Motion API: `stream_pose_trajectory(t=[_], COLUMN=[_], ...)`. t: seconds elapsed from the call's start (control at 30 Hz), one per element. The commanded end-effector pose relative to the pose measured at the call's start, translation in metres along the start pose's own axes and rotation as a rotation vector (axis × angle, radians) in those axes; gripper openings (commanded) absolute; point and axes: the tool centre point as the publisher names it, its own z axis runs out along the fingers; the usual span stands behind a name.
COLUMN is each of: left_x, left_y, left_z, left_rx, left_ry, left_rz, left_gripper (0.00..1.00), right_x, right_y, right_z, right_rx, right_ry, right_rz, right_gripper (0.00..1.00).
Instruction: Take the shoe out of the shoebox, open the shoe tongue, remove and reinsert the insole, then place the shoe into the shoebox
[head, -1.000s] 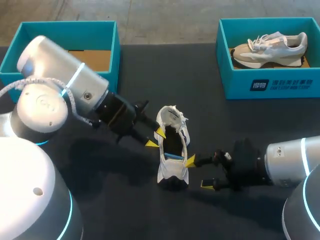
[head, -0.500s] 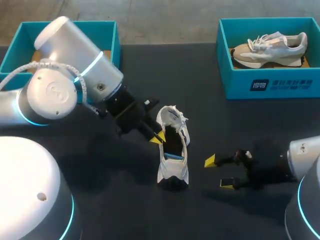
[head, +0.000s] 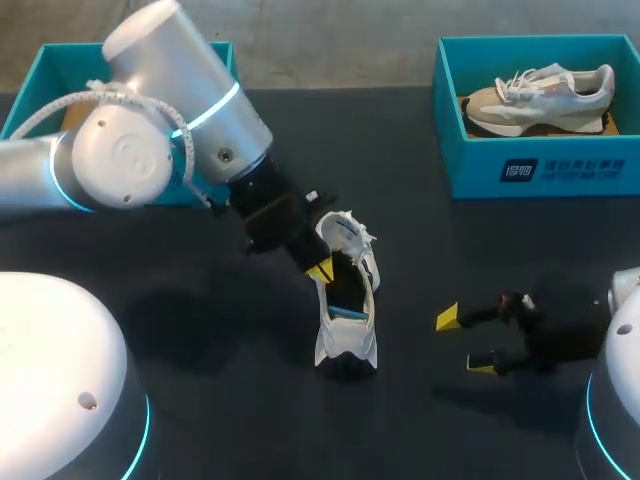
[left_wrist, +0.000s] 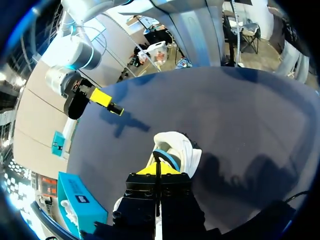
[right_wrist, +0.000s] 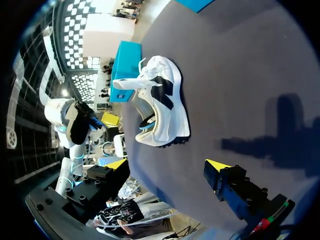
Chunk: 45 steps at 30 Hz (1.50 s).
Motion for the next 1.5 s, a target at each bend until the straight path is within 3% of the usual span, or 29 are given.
stream_pose_trajectory(t=[0.03,0.47,0.73,0.93,1.5], left_x=[-0.003,-0.003,-0.003,-0.010,0.008], left_y=[-0.001,-0.001,0.016,0.020,0.001], left_z=[-0.004,-0.004,0.015,0.022,0.043], left_rx=[-0.002,-0.002,0.017,0.027,0.073], left_ry=[0.068,0.068,0.249,0.304,0.430], left_rz=[-0.001,-0.001,0.190,0.257,0.349], left_gripper=[0.00,0.00,0.00,0.00,0.00], right_x=[0.001,0.001,0.001,0.001,0.001], right_y=[-0.005,-0.005,-0.005,-0.005,-0.005], right_z=[-0.012,-0.012,-0.012,-0.012,-0.012], right_rx=[-0.003,-0.003,-0.003,-0.003,-0.003], right_ry=[-0.002,-0.002,-0.002,-0.002,-0.002], right_rz=[0.000,0.000,0.000,0.000,0.000], right_gripper=[1.00,1.00,1.00,1.00,1.00])
